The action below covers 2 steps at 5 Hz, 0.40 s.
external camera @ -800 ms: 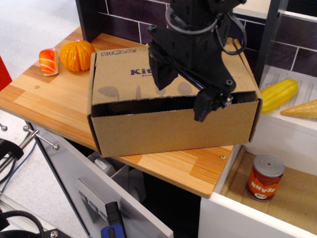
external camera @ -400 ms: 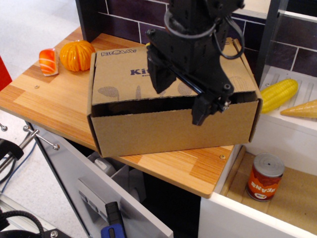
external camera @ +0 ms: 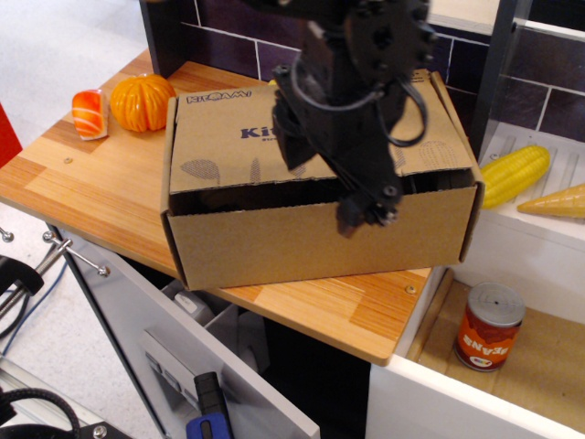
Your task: Open brown1fbox flap
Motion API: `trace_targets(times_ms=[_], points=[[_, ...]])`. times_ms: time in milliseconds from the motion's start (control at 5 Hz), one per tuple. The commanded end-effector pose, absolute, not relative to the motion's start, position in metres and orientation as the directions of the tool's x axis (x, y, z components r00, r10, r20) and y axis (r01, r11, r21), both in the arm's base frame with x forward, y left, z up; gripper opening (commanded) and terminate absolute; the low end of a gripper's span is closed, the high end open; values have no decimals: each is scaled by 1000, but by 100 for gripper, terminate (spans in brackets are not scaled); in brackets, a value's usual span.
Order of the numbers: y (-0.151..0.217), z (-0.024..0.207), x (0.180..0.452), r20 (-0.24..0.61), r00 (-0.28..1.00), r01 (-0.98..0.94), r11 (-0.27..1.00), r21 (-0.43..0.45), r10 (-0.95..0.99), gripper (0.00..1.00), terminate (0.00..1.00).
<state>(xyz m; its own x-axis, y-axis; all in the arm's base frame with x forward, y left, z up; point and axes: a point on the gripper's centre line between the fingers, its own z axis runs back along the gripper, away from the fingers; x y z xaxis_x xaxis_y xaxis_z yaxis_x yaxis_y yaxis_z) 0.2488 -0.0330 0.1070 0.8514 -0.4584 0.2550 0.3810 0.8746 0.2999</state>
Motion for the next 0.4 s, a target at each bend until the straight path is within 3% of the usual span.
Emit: trace_targets(times_ms=[0, 200], points=[[-21, 110, 260, 277, 795, 428, 823, 373, -539, 100, 0], [-18, 108, 264, 276, 780, 440, 806, 397, -562, 100, 0]])
